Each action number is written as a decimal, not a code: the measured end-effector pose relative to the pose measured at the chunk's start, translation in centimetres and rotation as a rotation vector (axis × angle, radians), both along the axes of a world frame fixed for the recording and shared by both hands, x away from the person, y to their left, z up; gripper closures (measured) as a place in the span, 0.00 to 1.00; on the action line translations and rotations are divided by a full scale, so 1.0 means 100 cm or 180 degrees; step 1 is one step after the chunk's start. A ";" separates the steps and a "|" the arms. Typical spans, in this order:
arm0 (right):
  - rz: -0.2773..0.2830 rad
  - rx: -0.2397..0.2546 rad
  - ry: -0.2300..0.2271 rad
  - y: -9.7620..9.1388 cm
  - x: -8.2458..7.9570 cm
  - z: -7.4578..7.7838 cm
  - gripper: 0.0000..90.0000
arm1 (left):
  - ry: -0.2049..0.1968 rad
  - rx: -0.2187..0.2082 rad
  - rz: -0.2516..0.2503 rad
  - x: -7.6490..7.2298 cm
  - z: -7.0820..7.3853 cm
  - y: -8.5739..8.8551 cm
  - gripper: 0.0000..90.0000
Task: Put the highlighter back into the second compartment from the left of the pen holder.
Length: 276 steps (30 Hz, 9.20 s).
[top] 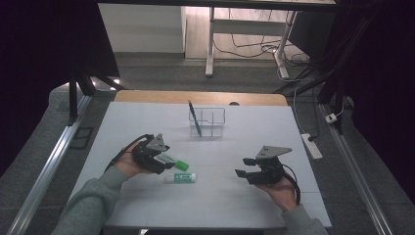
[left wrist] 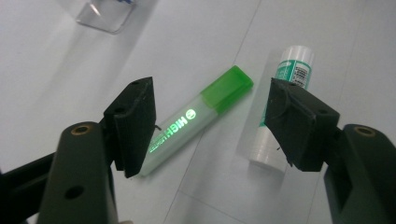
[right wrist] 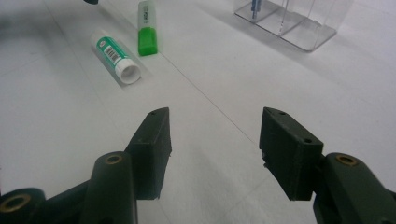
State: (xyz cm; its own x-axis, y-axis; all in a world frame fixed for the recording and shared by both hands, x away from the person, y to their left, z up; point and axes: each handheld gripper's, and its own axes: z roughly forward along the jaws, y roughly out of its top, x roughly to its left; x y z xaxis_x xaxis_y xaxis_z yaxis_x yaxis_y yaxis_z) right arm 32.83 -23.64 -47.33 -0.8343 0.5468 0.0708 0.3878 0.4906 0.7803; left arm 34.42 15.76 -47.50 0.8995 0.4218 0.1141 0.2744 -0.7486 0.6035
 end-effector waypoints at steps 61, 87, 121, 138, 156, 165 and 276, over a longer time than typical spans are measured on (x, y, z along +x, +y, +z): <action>-0.0490 0.0017 0.0066 -0.061 -0.023 -0.009 0.48 | 0.0364 0.0990 -0.1535 0.056 -0.032 -0.050 0.74; -0.0602 0.0053 -0.0033 -0.071 -0.024 -0.008 0.47 | -0.0068 0.0238 -0.0603 0.042 0.015 -0.013 0.74; -0.0632 -0.0010 -0.0138 -0.073 -0.019 -0.012 0.46 | -0.0525 -0.0835 0.0163 0.038 0.057 -0.007 0.74; -0.0630 -0.0087 -0.0123 -0.071 -0.019 -0.014 0.46 | -0.0629 -0.1075 0.0231 0.055 0.069 -0.031 0.74; -0.0652 -0.0108 -0.0116 -0.072 -0.019 -0.015 0.46 | -0.0606 -0.1281 0.0310 0.071 0.074 -0.044 0.74; -0.0646 -0.0111 -0.0115 -0.072 -0.019 -0.016 0.46 | -0.0587 -0.1369 0.0365 0.082 0.076 -0.050 0.74; -0.0626 -0.0195 -0.0106 -0.072 -0.017 -0.018 0.44 | -0.0224 -0.1364 0.0409 0.085 0.050 -0.046 0.53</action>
